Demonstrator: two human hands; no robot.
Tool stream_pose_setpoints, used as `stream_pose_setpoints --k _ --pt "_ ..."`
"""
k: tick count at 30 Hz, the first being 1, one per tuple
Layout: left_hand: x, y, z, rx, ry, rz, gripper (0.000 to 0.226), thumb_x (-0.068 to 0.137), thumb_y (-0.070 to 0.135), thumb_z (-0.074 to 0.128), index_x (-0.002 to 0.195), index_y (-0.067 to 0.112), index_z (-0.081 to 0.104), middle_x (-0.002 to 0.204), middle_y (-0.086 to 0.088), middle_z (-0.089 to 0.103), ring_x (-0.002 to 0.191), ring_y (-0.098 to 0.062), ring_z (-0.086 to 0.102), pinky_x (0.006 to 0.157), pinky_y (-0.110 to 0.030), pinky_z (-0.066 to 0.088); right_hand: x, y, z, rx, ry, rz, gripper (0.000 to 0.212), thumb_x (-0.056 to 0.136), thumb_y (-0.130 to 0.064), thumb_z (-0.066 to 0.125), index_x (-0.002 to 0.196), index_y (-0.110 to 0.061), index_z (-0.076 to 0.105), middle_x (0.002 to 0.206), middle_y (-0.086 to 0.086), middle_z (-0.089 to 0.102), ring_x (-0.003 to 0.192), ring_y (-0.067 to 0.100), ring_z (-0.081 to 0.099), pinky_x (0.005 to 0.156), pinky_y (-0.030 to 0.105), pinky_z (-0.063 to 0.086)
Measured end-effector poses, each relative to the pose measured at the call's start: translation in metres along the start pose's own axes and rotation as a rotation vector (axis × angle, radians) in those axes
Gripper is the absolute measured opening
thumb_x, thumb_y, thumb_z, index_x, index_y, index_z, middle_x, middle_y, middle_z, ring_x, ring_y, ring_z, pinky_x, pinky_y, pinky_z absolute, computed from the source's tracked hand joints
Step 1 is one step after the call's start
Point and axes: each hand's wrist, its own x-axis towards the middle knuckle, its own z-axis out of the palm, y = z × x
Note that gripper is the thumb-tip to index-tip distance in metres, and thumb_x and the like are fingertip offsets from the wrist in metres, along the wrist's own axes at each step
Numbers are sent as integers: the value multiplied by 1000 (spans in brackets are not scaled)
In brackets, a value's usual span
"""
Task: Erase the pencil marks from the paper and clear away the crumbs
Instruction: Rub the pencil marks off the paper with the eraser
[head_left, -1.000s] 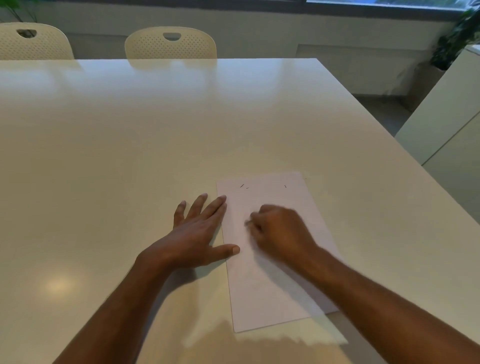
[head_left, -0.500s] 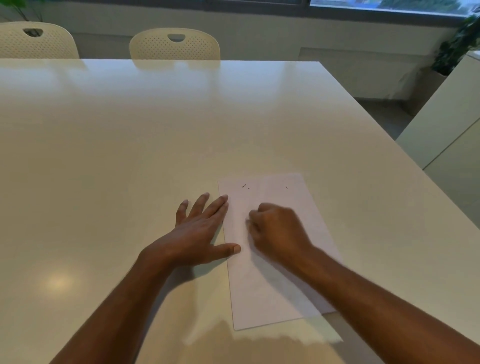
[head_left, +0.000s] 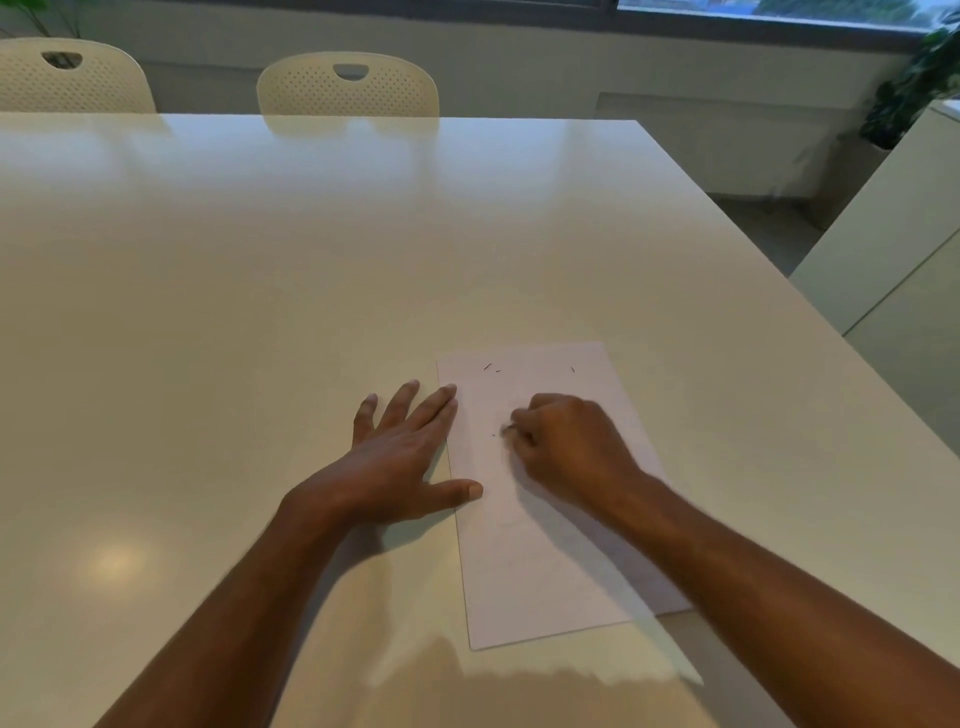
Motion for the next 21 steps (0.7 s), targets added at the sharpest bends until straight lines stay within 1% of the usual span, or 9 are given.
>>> stream_pose_setpoints --k 2,4,6,8,11,13,16,18,21 --pt "0 0 1 -5 5 3 107 84 83 34 158 23 -15 161 14 -29 145 -16 -35 119 -52 -17 2 6 0 -16 68 84 26 93 -23 55 79 -11 74 69 1 60 60 25 60 58 31 49" --pt "0 0 1 -8 5 8 109 81 85 31 158 23 -14 161 14 -29 146 -16 -34 119 -52 -17 -8 -14 5 24 25 -21 26 93 -23 54 77 -13 73 67 0 58 57 21 57 57 33 50" --pt "0 -1 0 -10 3 11 111 78 88 27 158 23 -14 161 14 -29 146 -16 -34 119 -52 -16 -22 -31 7 96 -88 -109 28 95 -29 52 79 -18 72 68 -4 56 57 15 55 56 32 49" --pt "0 0 0 -3 1 9 108 82 85 30 158 23 -14 161 14 -29 146 -16 -34 119 -53 -16 -15 -18 5 51 -77 -45 30 95 -32 50 81 -18 73 70 -4 58 61 18 58 58 32 48" --pt "-1 0 1 -10 12 7 106 85 83 34 158 23 -14 162 14 -28 146 -16 -34 119 -53 -16 -3 8 2 -51 77 139 28 93 -27 52 77 -15 72 69 -2 55 61 25 59 55 30 41" --pt "0 -1 1 -12 10 11 111 79 89 27 158 23 -13 162 14 -27 146 -16 -34 119 -53 -16 -11 -7 6 -17 70 54 27 93 -23 53 76 -14 72 68 -1 57 58 23 58 54 31 45" --pt "1 -2 1 -11 -1 10 119 69 96 17 158 23 -14 161 14 -29 146 -16 -34 119 -52 -17 -27 -29 6 70 -46 -84 24 94 -25 57 77 -17 73 67 -2 58 56 18 56 53 31 48" --pt "0 -1 2 -6 7 5 111 79 89 28 158 23 -14 162 14 -28 146 -16 -34 119 -52 -16 -15 -7 5 -1 22 27 26 92 -29 55 78 -17 73 70 -1 60 61 25 61 55 31 48" --pt "-1 -1 2 -11 27 8 106 85 83 34 158 23 -13 162 14 -27 146 -16 -33 119 -53 -16 -6 16 4 -89 135 186 22 87 -23 57 73 -14 71 69 1 59 59 28 60 53 27 41"
